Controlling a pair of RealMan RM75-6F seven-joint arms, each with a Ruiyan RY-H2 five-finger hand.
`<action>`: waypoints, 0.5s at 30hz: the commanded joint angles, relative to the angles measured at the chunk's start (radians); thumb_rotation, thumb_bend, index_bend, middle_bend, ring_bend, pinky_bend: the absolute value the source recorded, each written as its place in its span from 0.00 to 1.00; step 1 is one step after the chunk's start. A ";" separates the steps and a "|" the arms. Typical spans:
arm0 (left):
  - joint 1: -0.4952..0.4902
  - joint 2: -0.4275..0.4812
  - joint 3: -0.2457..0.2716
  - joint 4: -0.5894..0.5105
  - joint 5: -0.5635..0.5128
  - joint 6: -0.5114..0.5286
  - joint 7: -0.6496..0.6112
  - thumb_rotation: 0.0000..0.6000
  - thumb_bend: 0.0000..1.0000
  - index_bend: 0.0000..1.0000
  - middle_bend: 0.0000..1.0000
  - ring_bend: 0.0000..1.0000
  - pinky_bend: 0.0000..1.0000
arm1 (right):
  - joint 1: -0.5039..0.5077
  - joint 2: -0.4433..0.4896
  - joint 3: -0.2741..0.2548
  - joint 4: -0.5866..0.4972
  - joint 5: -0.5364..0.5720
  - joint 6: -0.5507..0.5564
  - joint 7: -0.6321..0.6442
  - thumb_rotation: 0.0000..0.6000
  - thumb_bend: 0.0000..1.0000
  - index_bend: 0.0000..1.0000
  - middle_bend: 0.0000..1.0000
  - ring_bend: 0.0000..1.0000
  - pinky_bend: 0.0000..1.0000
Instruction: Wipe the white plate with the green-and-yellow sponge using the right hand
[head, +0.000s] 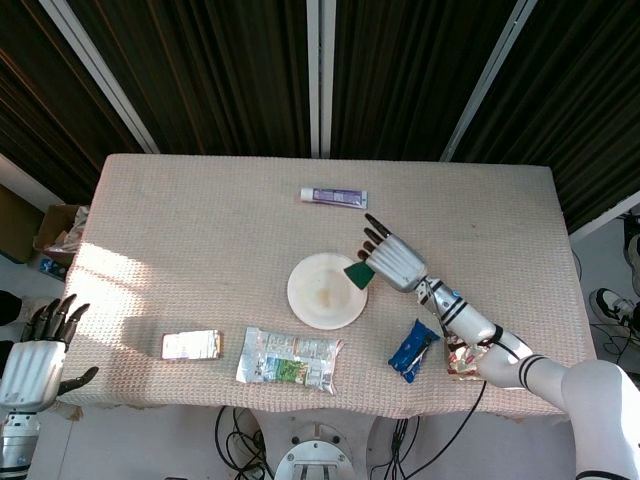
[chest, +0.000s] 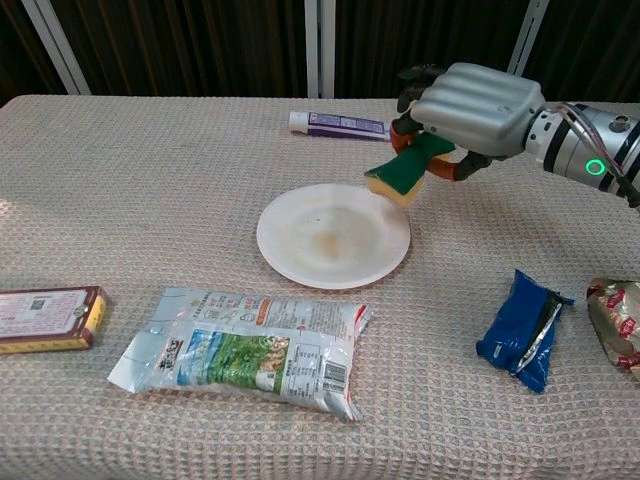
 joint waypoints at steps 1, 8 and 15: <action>0.004 -0.005 0.001 0.018 -0.005 0.000 -0.017 1.00 0.02 0.13 0.04 0.04 0.11 | 0.054 -0.021 0.020 -0.075 -0.004 -0.071 -0.143 1.00 0.43 0.66 0.48 0.21 0.01; 0.007 -0.019 0.000 0.066 -0.017 -0.005 -0.061 1.00 0.02 0.13 0.04 0.04 0.11 | 0.093 -0.102 0.030 -0.061 0.022 -0.164 -0.324 1.00 0.43 0.66 0.48 0.21 0.01; 0.005 -0.031 -0.001 0.094 -0.020 -0.012 -0.083 1.00 0.02 0.13 0.04 0.04 0.11 | 0.116 -0.171 0.032 -0.007 0.041 -0.216 -0.464 1.00 0.44 0.67 0.50 0.23 0.00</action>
